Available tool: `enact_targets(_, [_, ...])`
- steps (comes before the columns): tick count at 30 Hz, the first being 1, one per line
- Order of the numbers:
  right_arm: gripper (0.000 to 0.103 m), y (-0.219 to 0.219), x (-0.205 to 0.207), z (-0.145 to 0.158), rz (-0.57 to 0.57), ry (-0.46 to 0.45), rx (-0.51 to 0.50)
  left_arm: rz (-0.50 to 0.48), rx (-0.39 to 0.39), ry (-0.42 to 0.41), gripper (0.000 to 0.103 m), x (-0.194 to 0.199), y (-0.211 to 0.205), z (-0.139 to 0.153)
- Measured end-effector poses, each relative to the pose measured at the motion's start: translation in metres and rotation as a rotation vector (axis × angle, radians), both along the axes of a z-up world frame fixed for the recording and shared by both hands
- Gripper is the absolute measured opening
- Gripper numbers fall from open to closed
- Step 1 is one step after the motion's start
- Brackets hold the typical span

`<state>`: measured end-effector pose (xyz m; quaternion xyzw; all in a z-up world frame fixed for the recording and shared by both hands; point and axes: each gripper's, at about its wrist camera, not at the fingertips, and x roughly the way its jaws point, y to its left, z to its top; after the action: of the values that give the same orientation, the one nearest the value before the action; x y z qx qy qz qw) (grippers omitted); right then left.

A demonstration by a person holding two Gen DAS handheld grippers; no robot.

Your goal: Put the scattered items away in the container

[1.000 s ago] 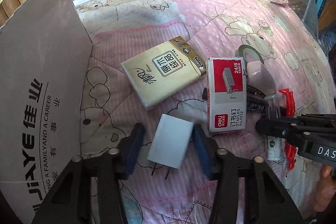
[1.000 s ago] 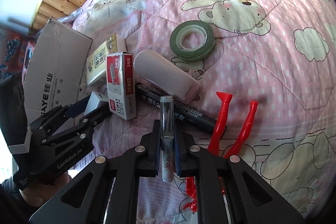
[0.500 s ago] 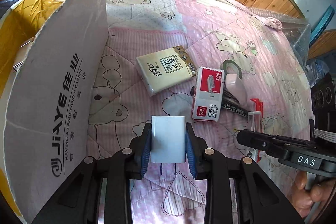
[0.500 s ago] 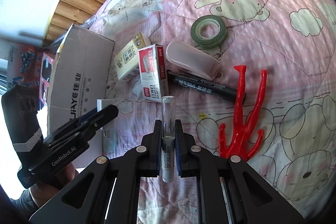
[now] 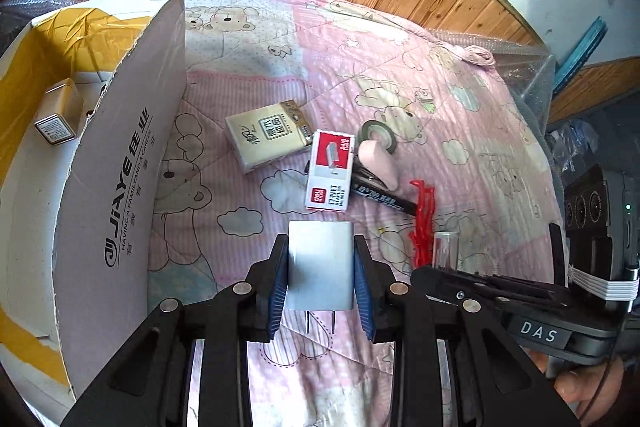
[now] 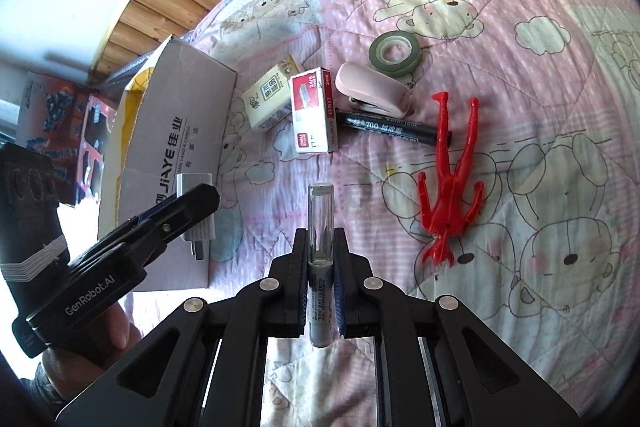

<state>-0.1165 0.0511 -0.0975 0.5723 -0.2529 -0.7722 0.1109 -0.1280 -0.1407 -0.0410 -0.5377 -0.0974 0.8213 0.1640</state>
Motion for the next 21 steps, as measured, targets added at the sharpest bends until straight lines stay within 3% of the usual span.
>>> enact_targets(21, [0.011, -0.02, 0.058, 0.052, -0.024, 0.043, 0.056, 0.0, 0.138, 0.071, 0.031, 0.051, -0.01, 0.041])
